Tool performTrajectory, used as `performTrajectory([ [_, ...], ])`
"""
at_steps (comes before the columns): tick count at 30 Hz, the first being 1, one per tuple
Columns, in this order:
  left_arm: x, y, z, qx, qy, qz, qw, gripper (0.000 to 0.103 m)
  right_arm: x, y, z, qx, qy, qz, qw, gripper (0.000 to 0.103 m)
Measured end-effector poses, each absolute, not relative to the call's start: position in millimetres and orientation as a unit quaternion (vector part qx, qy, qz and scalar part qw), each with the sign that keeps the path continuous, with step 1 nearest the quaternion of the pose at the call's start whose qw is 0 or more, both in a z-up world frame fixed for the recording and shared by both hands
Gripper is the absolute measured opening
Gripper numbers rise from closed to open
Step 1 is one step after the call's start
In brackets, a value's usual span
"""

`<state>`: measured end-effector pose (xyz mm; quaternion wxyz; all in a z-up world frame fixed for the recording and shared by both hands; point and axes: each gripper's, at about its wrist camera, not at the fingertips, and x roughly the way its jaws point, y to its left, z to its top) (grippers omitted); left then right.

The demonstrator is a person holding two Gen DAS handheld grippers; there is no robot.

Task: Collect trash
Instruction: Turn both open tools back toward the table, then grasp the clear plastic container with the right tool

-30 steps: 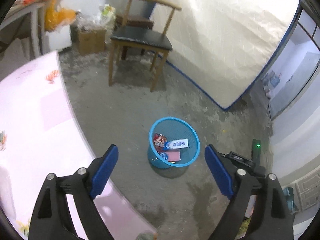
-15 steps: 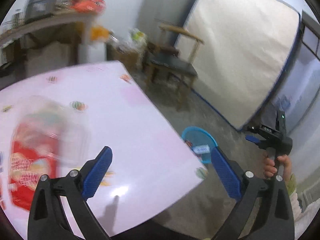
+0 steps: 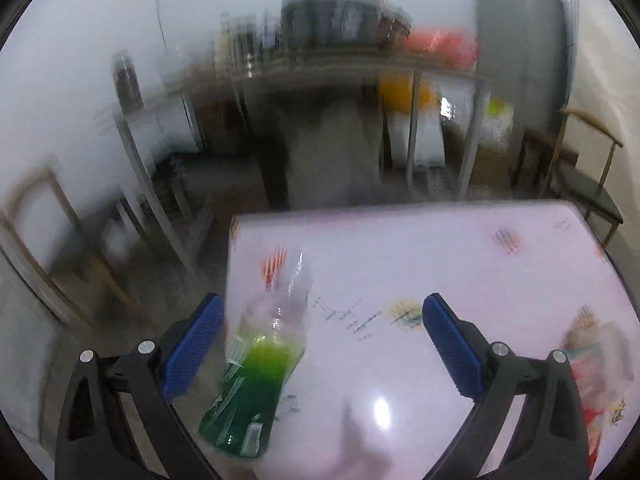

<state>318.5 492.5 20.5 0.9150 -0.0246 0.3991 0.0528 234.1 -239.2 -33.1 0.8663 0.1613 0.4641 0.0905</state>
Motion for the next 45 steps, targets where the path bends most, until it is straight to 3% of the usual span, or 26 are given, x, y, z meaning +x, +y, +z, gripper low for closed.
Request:
performTrajectory([
  [1, 334.1, 516.3, -2.3, -0.061, 0.427, 0.047, 0.901, 0.097, 242.3, -225.8, -35.8, 0.149, 0.475, 0.090, 0.862, 0.075],
  [4, 359.6, 559.8, -59.9, -0.151, 0.481, 0.031, 0.863, 0.079, 254.7, -199.8, -34.6, 0.123, 0.492, 0.086, 0.857, 0.074],
  [5, 362.7, 562.6, -71.4, -0.167, 0.493, -0.004, 0.854, 0.058, 257.2, -193.4, -31.2, 0.114, 0.492, 0.083, 0.859, 0.074],
  [6, 363.5, 561.6, -85.2, -0.191, 0.505, -0.036, 0.841, 0.055, 258.3, -185.4, -26.6, 0.108, 0.488, 0.082, 0.862, 0.074],
  [15, 329.1, 554.1, -71.7, -0.239, 0.455, -0.111, 0.850, 0.059, 255.9, -169.6, 3.5, 0.092, 0.464, 0.072, 0.878, 0.074],
  [21, 259.0, 590.3, -52.2, -0.278, 0.398, -0.018, 0.874, 0.088, 247.0, -167.0, 13.9, 0.098, 0.454, 0.083, 0.882, 0.075],
  [24, 208.6, 611.4, -40.1, -0.297, 0.369, 0.028, 0.880, 0.097, 241.8, -163.9, 18.9, 0.097, 0.452, 0.092, 0.882, 0.075],
  [30, 147.7, 612.9, -39.2, -0.320, 0.359, 0.083, 0.873, 0.097, 234.1, -154.1, 24.7, 0.121, 0.438, 0.125, 0.882, 0.075],
  [38, 104.1, 531.2, -22.1, -0.310, 0.325, 0.084, 0.890, 0.097, 223.4, -126.3, 23.1, 0.109, 0.435, 0.169, 0.877, 0.075],
  [45, 81.7, 440.4, 0.9, -0.256, 0.306, 0.067, 0.914, 0.097, 207.8, -108.7, 27.7, 0.064, 0.421, 0.181, 0.887, 0.086],
])
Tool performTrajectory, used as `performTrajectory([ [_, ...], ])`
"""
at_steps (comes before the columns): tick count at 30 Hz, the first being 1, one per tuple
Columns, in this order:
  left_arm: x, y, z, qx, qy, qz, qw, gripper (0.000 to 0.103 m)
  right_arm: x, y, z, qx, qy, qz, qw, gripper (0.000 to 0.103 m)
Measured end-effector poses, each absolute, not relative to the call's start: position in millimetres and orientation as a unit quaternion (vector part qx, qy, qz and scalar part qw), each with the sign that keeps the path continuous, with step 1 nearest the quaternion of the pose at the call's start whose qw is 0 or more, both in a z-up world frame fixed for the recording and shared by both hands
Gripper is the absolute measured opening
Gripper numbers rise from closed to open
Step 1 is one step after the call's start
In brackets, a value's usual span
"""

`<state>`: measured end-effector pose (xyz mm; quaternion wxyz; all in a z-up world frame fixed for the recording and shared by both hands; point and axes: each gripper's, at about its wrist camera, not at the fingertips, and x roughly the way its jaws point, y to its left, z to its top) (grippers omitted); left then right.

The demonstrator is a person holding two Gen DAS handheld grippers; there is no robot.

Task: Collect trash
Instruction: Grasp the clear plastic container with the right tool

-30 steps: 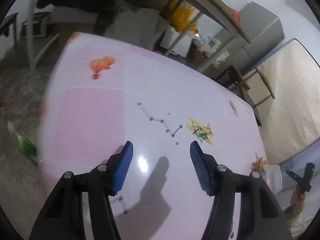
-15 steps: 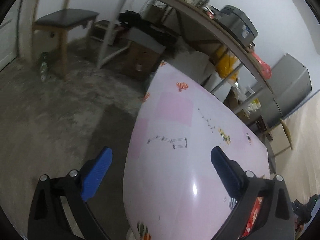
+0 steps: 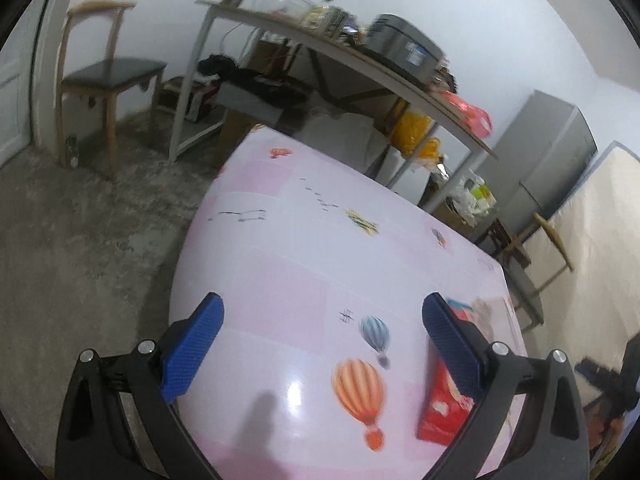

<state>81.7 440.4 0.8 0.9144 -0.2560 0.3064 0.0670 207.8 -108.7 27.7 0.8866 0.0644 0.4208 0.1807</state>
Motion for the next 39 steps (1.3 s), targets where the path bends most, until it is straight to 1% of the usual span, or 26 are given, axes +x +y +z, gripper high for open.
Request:
performTrajectory([
  [1, 77.3, 428.4, 4.4, -0.247, 0.303, 0.070, 0.918, 0.097, 205.2, -104.9, 27.6, 0.056, 0.420, 0.182, 0.887, 0.087],
  [3, 70.3, 410.8, 9.2, -0.236, 0.298, 0.070, 0.922, 0.097, 200.6, -97.2, 27.1, 0.039, 0.419, 0.183, 0.889, 0.093],
  [5, 63.8, 394.1, 12.6, -0.231, 0.297, 0.067, 0.924, 0.097, 195.3, -86.7, 26.8, 0.023, 0.415, 0.190, 0.889, 0.095],
  [12, 55.0, 362.1, 8.8, -0.238, 0.308, 0.053, 0.920, 0.097, 187.3, -58.7, 25.9, -0.012, 0.416, 0.181, 0.891, 0.095],
  [21, 49.3, 335.9, -8.4, -0.245, 0.335, 0.022, 0.910, 0.097, 175.1, -42.1, 26.4, -0.070, 0.382, 0.160, 0.908, 0.095],
  [23, 47.7, 330.1, -10.2, -0.241, 0.336, 0.018, 0.910, 0.097, 174.1, -41.6, 25.8, -0.064, 0.377, 0.162, 0.910, 0.095],
  [27, 46.4, 316.8, -14.1, -0.235, 0.328, -0.007, 0.915, 0.097, 171.8, -45.1, 25.3, -0.006, 0.378, 0.194, 0.905, 0.095],
  [29, 48.0, 308.9, -16.3, -0.226, 0.327, -0.017, 0.917, 0.097, 175.3, -45.7, 20.7, 0.031, 0.395, 0.215, 0.893, 0.095],
  [34, 56.9, 291.0, -20.0, -0.202, 0.336, -0.036, 0.919, 0.097, 187.0, -35.5, 4.3, 0.064, 0.428, 0.229, 0.872, 0.095],
  [38, 61.4, 279.2, -24.0, -0.184, 0.339, -0.048, 0.921, 0.097, 197.4, -30.9, -6.1, 0.070, 0.444, 0.219, 0.866, 0.087],
  [39, 62.0, 276.0, -24.4, -0.179, 0.339, -0.053, 0.922, 0.097, 200.4, -31.6, -6.0, 0.066, 0.441, 0.214, 0.869, 0.087],
])
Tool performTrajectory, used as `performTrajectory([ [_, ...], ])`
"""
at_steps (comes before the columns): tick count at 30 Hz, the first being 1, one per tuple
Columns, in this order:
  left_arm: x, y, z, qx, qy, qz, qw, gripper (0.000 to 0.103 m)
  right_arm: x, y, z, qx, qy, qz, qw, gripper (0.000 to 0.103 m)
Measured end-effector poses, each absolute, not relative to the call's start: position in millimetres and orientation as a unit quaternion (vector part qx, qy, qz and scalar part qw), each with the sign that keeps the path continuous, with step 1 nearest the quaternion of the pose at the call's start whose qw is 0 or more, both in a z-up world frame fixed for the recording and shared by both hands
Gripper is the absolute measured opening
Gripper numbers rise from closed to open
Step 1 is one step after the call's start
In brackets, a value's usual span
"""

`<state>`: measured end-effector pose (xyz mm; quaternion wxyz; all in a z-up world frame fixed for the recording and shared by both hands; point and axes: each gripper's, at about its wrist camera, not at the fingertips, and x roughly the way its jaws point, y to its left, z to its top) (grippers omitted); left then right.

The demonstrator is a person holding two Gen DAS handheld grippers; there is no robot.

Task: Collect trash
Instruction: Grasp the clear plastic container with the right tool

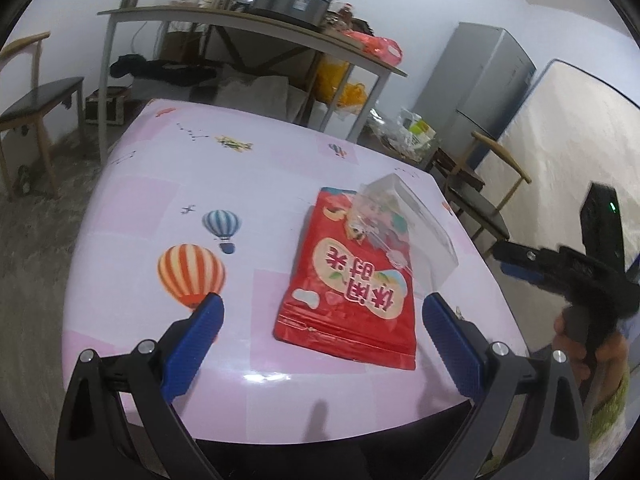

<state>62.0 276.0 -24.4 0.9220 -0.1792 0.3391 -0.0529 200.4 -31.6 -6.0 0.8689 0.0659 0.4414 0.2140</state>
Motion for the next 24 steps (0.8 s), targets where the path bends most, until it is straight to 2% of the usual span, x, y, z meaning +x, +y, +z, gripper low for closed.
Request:
performTrajectory([
  [4, 63.5, 263.2, -25.5, -0.164, 0.337, -0.080, 0.923, 0.096, 207.2, -24.0, 3.6, 0.021, 0.406, 0.257, 0.877, 0.091],
  [6, 67.5, 257.2, -27.6, -0.158, 0.342, -0.089, 0.922, 0.092, 213.8, -11.6, 6.1, -0.033, 0.384, 0.296, 0.874, 0.096],
  [10, 78.6, 248.1, -30.8, -0.154, 0.353, -0.095, 0.918, 0.085, 237.4, 5.8, 4.3, -0.121, 0.353, 0.327, 0.868, 0.095],
  [13, 86.1, 244.0, -33.2, -0.164, 0.356, -0.099, 0.915, 0.084, 266.5, 15.8, -4.2, -0.146, 0.368, 0.363, 0.844, 0.095],
  [18, 99.7, 235.0, -37.6, -0.172, 0.363, -0.114, 0.909, 0.076, 298.3, 29.9, -19.1, -0.143, 0.415, 0.415, 0.797, 0.095],
  [24, 112.9, 223.9, -45.1, -0.157, 0.376, -0.115, 0.906, 0.067, 289.7, 51.8, -30.6, -0.231, 0.400, 0.413, 0.785, 0.095],
])
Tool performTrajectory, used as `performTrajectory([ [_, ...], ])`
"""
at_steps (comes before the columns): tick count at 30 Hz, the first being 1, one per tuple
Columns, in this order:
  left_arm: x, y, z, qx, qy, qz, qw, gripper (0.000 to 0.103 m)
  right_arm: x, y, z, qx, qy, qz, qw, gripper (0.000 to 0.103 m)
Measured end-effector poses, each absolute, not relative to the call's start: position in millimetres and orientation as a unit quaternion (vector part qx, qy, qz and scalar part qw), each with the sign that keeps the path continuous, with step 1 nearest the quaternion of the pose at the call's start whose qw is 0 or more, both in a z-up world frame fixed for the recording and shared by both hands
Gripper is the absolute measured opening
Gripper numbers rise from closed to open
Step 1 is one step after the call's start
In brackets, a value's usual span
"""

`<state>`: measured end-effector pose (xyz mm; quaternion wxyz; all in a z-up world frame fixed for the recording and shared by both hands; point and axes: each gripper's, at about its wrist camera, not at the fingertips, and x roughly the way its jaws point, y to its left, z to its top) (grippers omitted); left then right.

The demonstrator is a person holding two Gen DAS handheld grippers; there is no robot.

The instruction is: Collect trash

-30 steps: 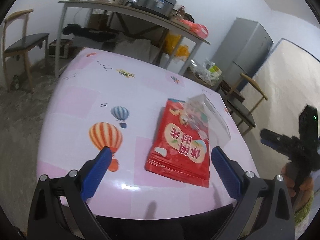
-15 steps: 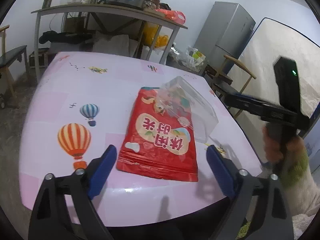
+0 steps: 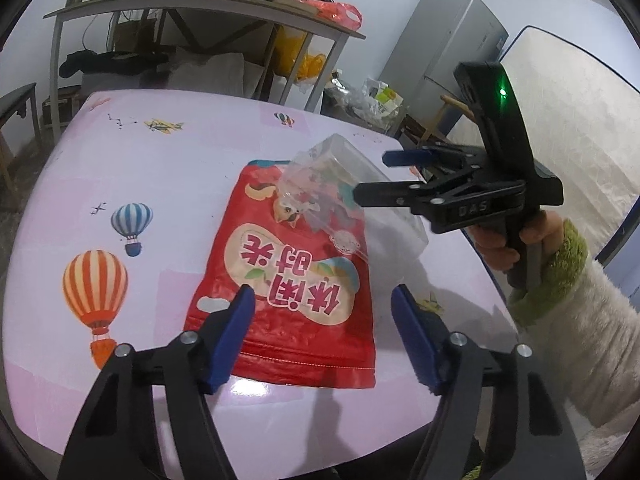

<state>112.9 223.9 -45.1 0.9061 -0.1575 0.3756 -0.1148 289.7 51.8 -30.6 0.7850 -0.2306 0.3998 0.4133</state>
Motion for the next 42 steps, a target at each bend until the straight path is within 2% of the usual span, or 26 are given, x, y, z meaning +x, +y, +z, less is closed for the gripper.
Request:
performTrajectory([
  [2, 114.6, 222.2, -48.1, -0.153, 0.381, -0.110, 0.905, 0.066, 288.4, 55.6, -36.2, -0.244, 0.401, 0.411, 0.782, 0.095],
  [5, 115.2, 220.2, -53.5, -0.147, 0.389, -0.097, 0.904, 0.066, 290.4, 55.0, -42.6, -0.253, 0.403, 0.400, 0.783, 0.085],
  [14, 106.6, 217.4, -62.1, -0.155, 0.395, -0.097, 0.900, 0.066, 280.5, 18.9, -13.2, -0.174, 0.393, 0.353, 0.831, 0.084],
  [19, 100.5, 225.0, -61.1, -0.179, 0.385, -0.107, 0.899, 0.066, 271.4, -27.7, 7.5, -0.119, 0.423, 0.266, 0.858, 0.084],
  [27, 94.1, 251.8, -57.7, -0.210, 0.368, -0.082, 0.902, 0.067, 267.2, -74.7, -31.6, -0.060, 0.498, 0.159, 0.850, 0.087],
  [30, 94.2, 261.3, -57.4, -0.219, 0.369, -0.069, 0.901, 0.070, 261.3, -81.6, -34.6, -0.066, 0.484, 0.139, 0.862, 0.089],
  [36, 103.8, 279.6, -53.1, -0.235, 0.363, -0.049, 0.900, 0.073, 236.1, -83.7, 3.5, -0.005, 0.404, 0.157, 0.901, 0.092],
  [37, 107.2, 281.6, -53.7, -0.240, 0.364, -0.052, 0.898, 0.073, 232.8, -79.2, 7.2, 0.006, 0.399, 0.169, 0.901, 0.090],
  [39, 121.8, 287.0, -56.8, -0.255, 0.380, -0.060, 0.887, 0.073, 228.2, -64.3, 11.1, 0.013, 0.399, 0.201, 0.894, 0.075],
  [40, 130.0, 289.9, -59.3, -0.264, 0.391, -0.066, 0.879, 0.073, 226.2, -54.2, 9.7, 0.016, 0.404, 0.219, 0.888, 0.071],
  [42, 141.1, 296.7, -64.0, -0.292, 0.405, -0.070, 0.863, 0.073, 225.8, -31.9, -0.6, 0.013, 0.426, 0.248, 0.870, 0.052],
])
